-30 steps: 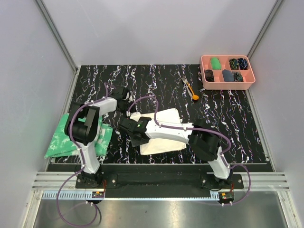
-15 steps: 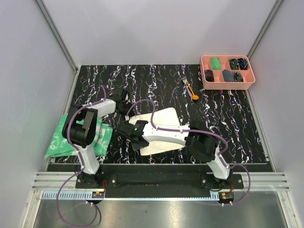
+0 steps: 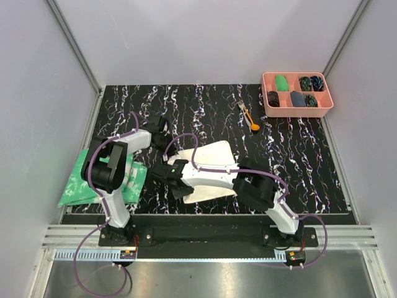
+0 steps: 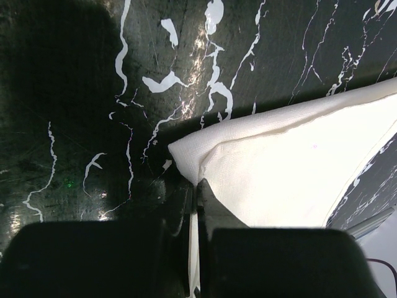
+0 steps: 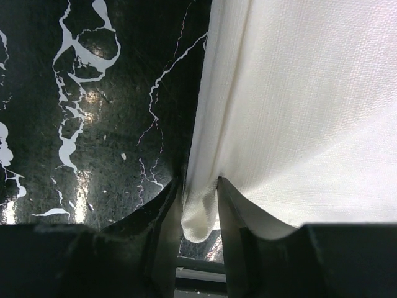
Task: Fold the napkin into a case and place the utensils inside
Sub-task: Pick up the upper triangle-folded napkin from the center of the board.
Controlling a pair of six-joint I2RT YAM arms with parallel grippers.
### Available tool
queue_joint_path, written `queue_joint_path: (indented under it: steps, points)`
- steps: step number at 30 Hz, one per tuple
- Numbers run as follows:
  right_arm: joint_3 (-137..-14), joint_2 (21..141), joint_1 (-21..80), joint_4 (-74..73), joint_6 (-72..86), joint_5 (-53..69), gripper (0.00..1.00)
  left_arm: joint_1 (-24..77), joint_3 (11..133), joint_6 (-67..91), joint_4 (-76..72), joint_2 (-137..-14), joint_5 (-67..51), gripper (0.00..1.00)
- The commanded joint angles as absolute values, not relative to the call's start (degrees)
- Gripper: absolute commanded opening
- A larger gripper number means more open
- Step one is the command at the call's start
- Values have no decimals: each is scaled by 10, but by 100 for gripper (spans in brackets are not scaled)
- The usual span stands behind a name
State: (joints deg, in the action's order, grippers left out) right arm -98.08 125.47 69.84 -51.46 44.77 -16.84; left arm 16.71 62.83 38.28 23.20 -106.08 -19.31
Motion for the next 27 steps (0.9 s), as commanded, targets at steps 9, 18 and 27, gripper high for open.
queue_joint_path:
  steps: [9,18,27]
  points:
    - [-988,1283,705,-532,446,-160,28,162,618,367,262,-1069,-145,0]
    - [-990,1260,706,-537,424,-211,0,159,606,354,234,-1051,-173,0]
    - [-949,1125,704,-476,379,-190,0,154,603,365,240,-961,-226,0]
